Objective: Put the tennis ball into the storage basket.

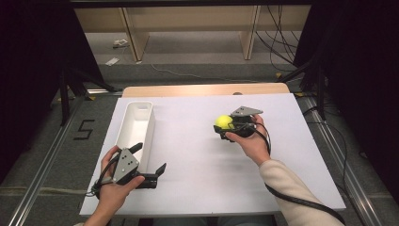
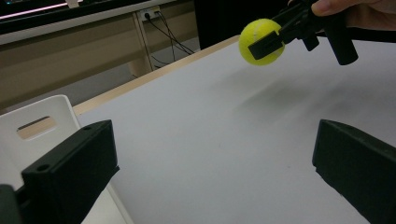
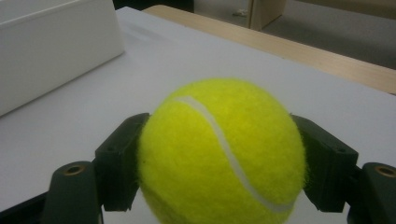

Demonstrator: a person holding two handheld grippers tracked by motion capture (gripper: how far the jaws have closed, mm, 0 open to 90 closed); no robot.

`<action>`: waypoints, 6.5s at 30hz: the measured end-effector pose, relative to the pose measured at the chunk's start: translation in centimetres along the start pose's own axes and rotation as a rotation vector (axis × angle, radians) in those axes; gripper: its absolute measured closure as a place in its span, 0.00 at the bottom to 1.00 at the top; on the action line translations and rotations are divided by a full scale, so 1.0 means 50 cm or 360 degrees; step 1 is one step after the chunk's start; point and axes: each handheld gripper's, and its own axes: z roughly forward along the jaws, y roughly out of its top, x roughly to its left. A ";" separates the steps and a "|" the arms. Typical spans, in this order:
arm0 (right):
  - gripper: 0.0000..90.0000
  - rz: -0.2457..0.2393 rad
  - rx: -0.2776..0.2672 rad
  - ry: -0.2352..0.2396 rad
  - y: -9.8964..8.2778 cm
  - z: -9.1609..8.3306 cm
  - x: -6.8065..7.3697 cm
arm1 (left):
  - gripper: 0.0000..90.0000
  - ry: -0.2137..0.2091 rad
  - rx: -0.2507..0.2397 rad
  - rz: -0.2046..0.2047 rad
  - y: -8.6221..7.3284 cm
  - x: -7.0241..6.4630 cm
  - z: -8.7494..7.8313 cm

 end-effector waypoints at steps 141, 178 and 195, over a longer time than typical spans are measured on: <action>0.30 -0.0124 -0.0083 0.0190 0.103 0.065 0.135 | 0.00 -0.0005 -0.0012 -0.0009 0.002 -0.001 0.001; 0.30 -0.0146 -0.0087 0.0222 0.125 0.087 0.161 | 0.00 -0.0009 -0.0014 -0.0006 0.003 -0.002 0.001; 0.30 -0.0158 -0.0086 0.0244 0.141 0.098 0.181 | 0.00 -0.0011 -0.0016 -0.0002 0.003 -0.002 0.002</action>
